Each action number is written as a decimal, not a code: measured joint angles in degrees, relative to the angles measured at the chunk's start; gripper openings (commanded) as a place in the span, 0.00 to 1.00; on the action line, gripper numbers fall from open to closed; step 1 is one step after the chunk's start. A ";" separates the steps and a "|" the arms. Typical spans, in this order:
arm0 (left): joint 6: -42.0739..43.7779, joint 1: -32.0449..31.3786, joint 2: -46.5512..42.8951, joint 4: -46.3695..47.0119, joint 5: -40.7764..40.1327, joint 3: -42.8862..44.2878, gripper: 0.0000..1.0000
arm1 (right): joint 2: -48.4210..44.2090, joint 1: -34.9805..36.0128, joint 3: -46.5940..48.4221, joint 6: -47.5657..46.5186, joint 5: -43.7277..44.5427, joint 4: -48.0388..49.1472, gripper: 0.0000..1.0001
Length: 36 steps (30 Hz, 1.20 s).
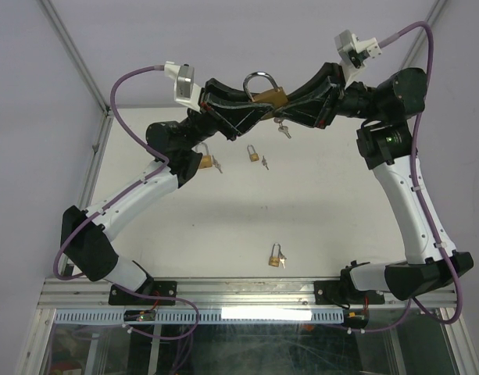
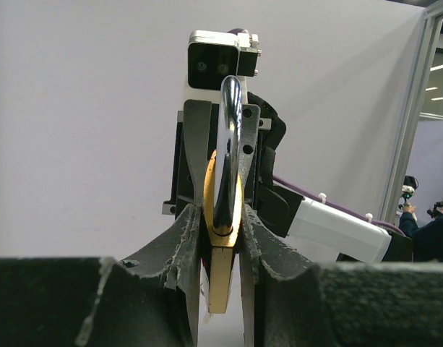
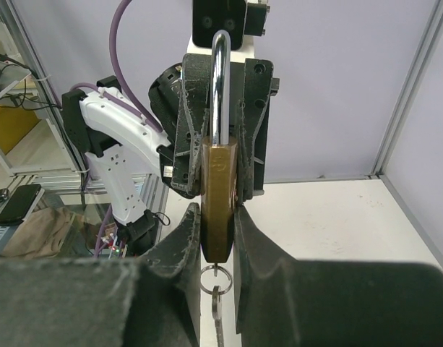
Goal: Unlock with the key
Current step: Unlock the lock.
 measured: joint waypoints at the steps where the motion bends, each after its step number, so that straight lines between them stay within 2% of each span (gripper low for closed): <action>1: 0.00 0.00 0.00 0.11 0.02 0.00 0.00 | 0.00 0.00 0.00 0.28 0.07 0.15 0.00; 4: -0.02 0.00 0.00 0.35 0.04 0.00 0.00 | 0.00 0.00 -0.13 0.85 0.07 0.81 0.00; 5: 0.00 0.00 0.00 0.33 0.04 0.00 0.00 | 0.00 0.00 -0.35 1.01 0.15 1.09 0.04; 7: 0.00 0.02 0.02 0.22 0.00 0.00 0.00 | 0.00 0.00 -0.66 1.42 0.37 1.49 0.22; 10: -0.24 0.15 1.29 -0.07 0.00 2.21 0.00 | 0.00 0.00 -0.98 2.71 1.77 3.30 0.54; 14: -2.49 0.04 6.45 -0.09 -0.37 10.80 0.00 | -0.63 0.02 -3.19 4.57 5.11 9.64 0.82; 15: -2.97 0.04 7.54 -0.09 -0.48 12.83 0.00 | -0.96 0.07 -4.15 4.87 6.25 11.28 0.85; 20: -3.74 0.11 10.23 0.90 -1.11 19.34 0.00 | -3.76 0.07 -9.57 6.47 13.99 15.98 0.85; 21: -3.74 0.09 10.38 1.07 -1.22 20.17 0.00 | -4.52 0.07 -10.97 7.21 15.58 17.53 0.82; 26: -3.50 0.11 10.43 3.85 -1.70 22.73 0.00 | -5.97 0.07 -14.88 13.42 21.88 29.57 0.49; 27: -3.50 0.09 10.43 4.39 -1.75 22.91 0.00 | -5.97 0.07 -15.04 14.58 22.73 31.39 0.46; 31: -3.48 0.11 10.43 5.20 -1.88 22.97 0.00 | -5.53 0.13 -15.17 19.65 24.76 38.53 0.50; 36: -3.48 0.09 10.45 5.55 -1.95 22.97 0.00 | -3.10 1.51 -13.97 23.43 24.76 42.97 0.51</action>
